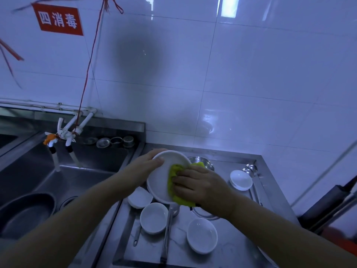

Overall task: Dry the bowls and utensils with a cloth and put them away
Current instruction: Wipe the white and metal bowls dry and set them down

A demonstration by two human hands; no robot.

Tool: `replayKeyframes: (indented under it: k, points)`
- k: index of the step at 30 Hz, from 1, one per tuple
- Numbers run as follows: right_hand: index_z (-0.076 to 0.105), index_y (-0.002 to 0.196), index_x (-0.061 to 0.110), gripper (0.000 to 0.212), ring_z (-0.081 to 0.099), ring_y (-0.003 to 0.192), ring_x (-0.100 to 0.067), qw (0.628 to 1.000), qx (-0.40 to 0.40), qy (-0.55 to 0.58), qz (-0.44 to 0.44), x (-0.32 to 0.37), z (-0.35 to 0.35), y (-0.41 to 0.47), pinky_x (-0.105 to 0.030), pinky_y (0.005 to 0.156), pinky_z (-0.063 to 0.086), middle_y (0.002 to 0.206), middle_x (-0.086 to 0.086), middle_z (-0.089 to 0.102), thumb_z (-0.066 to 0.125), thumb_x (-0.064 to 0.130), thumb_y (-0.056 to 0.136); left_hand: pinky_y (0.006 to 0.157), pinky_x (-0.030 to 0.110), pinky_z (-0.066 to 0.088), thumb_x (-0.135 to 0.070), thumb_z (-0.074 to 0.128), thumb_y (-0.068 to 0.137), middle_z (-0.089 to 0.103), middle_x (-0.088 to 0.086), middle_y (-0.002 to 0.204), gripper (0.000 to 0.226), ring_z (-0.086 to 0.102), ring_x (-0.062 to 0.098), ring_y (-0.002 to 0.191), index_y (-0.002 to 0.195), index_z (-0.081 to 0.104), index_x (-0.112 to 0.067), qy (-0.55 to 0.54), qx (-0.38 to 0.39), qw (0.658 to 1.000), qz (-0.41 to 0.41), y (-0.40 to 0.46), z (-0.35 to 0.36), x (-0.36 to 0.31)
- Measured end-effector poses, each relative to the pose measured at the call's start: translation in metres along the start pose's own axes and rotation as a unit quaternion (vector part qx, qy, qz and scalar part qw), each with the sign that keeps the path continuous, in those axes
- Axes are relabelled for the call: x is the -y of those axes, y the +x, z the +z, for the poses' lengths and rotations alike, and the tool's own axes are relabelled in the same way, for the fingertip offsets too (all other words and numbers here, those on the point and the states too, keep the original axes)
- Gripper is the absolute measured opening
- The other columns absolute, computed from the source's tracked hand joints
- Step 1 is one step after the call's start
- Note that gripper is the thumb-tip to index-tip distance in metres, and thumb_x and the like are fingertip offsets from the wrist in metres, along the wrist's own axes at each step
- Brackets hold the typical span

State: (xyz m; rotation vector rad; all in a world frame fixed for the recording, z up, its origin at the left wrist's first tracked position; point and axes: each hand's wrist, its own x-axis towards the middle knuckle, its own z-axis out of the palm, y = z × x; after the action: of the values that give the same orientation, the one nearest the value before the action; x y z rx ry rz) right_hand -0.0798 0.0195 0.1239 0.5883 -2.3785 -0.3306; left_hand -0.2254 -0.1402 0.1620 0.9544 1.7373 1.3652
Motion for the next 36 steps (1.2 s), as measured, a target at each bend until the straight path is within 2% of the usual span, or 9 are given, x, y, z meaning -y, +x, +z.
replayKeyframes:
  k: [5,8,10,13,16,19,23,29,36]
  points:
    - [0.069,0.093,0.016,0.014,0.063,0.086,-0.022,0.997,0.049,0.049,0.039,-0.004,0.001,0.000,-0.033,0.086,0.045,0.097,-0.001,0.069,0.060,0.008,0.086,0.087,0.030,0.048,-0.034,0.052,0.092,0.044,-0.009,0.127,0.047,0.047,0.008,0.111,0.135,0.034,-0.040,0.242,-0.028,0.968,0.060,-0.001,-0.017,0.002]
    - [0.068,0.098,0.017,0.021,0.062,0.088,-0.020,0.991,0.089,0.082,0.065,-0.007,0.000,-0.003,-0.033,0.087,0.044,0.099,0.000,0.069,0.053,0.016,0.083,0.098,0.025,0.033,-0.049,0.048,0.084,0.048,-0.015,0.122,0.045,0.030,-0.001,0.120,0.126,0.050,-0.032,0.500,-0.091,0.818,0.268,-0.017,-0.018,0.001]
    - [0.068,0.102,0.015,0.023,0.062,0.089,-0.021,0.986,0.095,0.112,0.081,-0.006,0.002,-0.003,-0.036,0.087,0.047,0.100,-0.002,0.069,0.060,0.013,0.081,0.101,0.030,0.041,-0.048,0.047,0.080,0.062,-0.019,0.107,0.032,0.044,0.002,0.117,0.105,0.062,-0.036,0.573,-0.035,0.733,0.365,-0.022,-0.015,0.001]
    - [0.068,0.105,0.012,0.025,0.062,0.090,-0.023,0.983,0.063,0.142,0.102,-0.004,0.003,-0.004,-0.039,0.087,0.049,0.100,-0.005,0.068,0.072,0.008,0.081,0.102,0.026,0.040,-0.036,0.074,0.065,0.068,-0.018,0.080,0.018,0.064,0.003,0.088,0.081,0.067,-0.034,0.628,0.038,0.671,0.391,-0.016,-0.008,0.005]
    - [0.061,0.118,0.012,0.032,0.059,0.103,-0.023,0.978,0.005,0.164,0.127,-0.005,-0.002,-0.008,-0.038,0.096,0.046,0.115,-0.006,0.064,0.067,0.024,0.089,0.076,0.023,0.055,-0.032,0.076,0.064,0.063,-0.019,0.072,0.017,0.060,0.000,0.071,0.074,0.062,-0.034,0.598,0.046,0.718,0.353,-0.015,-0.011,0.007]
    - [0.053,0.127,0.013,0.042,0.053,0.115,-0.015,0.949,-0.108,0.210,0.208,-0.002,-0.009,-0.013,-0.031,0.099,0.042,0.128,0.001,0.056,0.062,0.033,0.091,0.065,0.015,0.044,-0.029,0.064,0.079,0.059,-0.020,0.075,0.011,0.055,-0.002,0.073,0.077,0.057,-0.037,0.391,0.037,0.891,0.227,-0.019,-0.018,0.007]
    - [0.053,0.128,0.025,0.043,0.052,0.114,-0.003,0.862,-0.236,0.228,0.387,0.001,-0.015,-0.008,-0.019,0.096,0.040,0.124,0.026,0.054,0.061,0.039,0.089,0.066,0.017,0.048,-0.020,0.065,0.079,0.066,-0.004,0.078,0.002,0.061,0.006,0.073,0.081,0.065,-0.020,0.051,0.033,0.996,0.072,-0.019,-0.003,0.011]
    - [0.053,0.133,0.010,0.072,0.045,0.128,-0.025,0.919,-0.189,0.142,0.317,0.014,-0.001,0.018,-0.038,0.106,0.031,0.143,-0.005,0.048,0.032,0.066,0.092,0.071,0.031,0.052,-0.013,0.067,0.077,0.067,0.016,0.085,0.024,0.062,0.024,0.077,0.095,0.061,0.002,-0.272,-0.014,0.962,0.026,-0.002,0.036,0.005]
    - [0.070,0.109,0.016,0.032,0.047,0.128,-0.023,0.903,-0.227,0.159,0.328,0.004,-0.004,0.028,-0.042,0.104,0.036,0.126,0.004,0.060,0.047,0.036,0.098,0.073,0.027,0.055,-0.006,0.059,0.082,0.070,0.020,0.098,0.026,0.067,0.024,0.087,0.106,0.064,0.003,-0.284,0.004,0.957,0.063,0.004,0.046,0.000]
